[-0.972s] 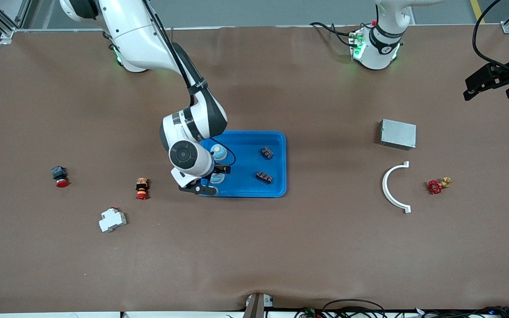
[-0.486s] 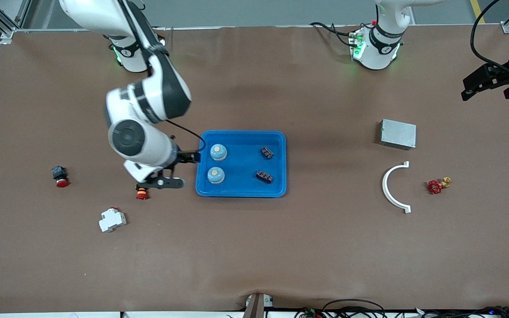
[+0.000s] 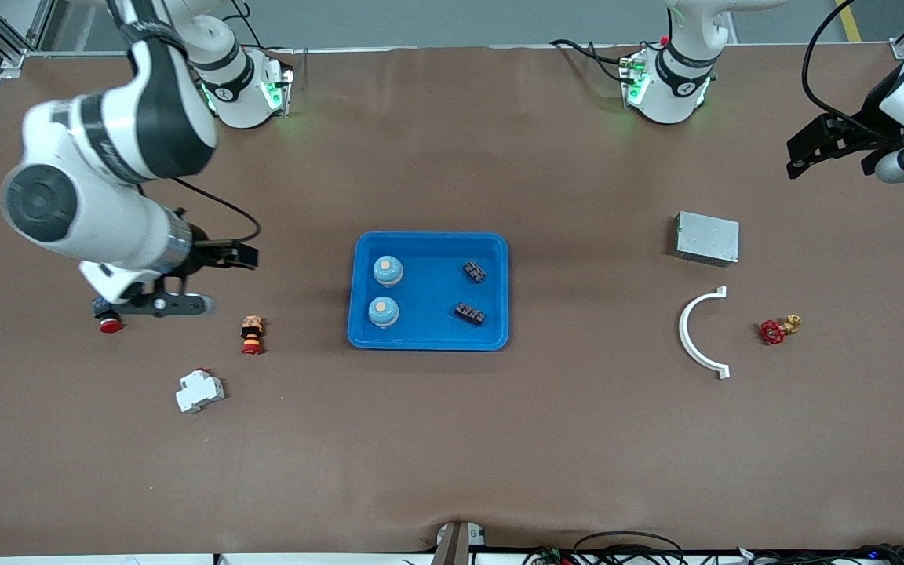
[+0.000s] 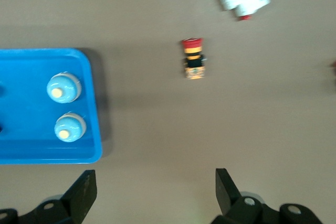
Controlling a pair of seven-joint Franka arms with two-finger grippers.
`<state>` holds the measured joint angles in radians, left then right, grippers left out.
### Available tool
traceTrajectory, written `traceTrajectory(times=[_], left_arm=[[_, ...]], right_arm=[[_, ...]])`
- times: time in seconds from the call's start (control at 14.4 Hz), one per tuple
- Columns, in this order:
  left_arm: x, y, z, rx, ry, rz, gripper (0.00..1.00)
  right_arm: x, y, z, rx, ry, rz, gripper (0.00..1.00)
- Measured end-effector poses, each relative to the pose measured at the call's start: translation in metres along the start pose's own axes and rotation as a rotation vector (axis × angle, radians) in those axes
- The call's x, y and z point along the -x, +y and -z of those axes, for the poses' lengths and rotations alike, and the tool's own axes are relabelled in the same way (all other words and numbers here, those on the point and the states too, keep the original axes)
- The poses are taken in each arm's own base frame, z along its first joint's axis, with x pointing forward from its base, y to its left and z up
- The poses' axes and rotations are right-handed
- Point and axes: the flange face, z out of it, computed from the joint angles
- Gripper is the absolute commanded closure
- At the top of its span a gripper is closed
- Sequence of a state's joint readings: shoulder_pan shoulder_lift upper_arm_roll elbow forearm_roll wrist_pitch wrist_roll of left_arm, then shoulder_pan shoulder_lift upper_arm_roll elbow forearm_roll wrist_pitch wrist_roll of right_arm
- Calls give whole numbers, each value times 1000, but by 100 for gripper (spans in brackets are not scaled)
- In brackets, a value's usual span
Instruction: Place electrolytic capacitor and blue bell in tray
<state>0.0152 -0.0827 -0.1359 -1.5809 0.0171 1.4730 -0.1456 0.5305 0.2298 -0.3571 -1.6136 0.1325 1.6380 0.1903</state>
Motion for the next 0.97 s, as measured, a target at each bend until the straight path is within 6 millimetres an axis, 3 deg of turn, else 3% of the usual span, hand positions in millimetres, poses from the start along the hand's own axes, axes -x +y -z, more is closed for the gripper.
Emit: traceTrajectory(times=[0.21, 0.69, 0.83, 0.97], left_arm=[[1, 2, 3, 1, 7, -1, 0], [4, 0, 11, 0, 11, 2, 0], [4, -1, 11, 1, 12, 4, 0], [4, -2, 13, 1, 16, 6, 0]], right_arm=[[8, 49, 30, -24, 23, 6, 0], [9, 159, 75, -58, 74, 0, 0], [9, 170, 80, -61, 83, -11, 0], [9, 167, 80, -60, 82, -9, 0]])
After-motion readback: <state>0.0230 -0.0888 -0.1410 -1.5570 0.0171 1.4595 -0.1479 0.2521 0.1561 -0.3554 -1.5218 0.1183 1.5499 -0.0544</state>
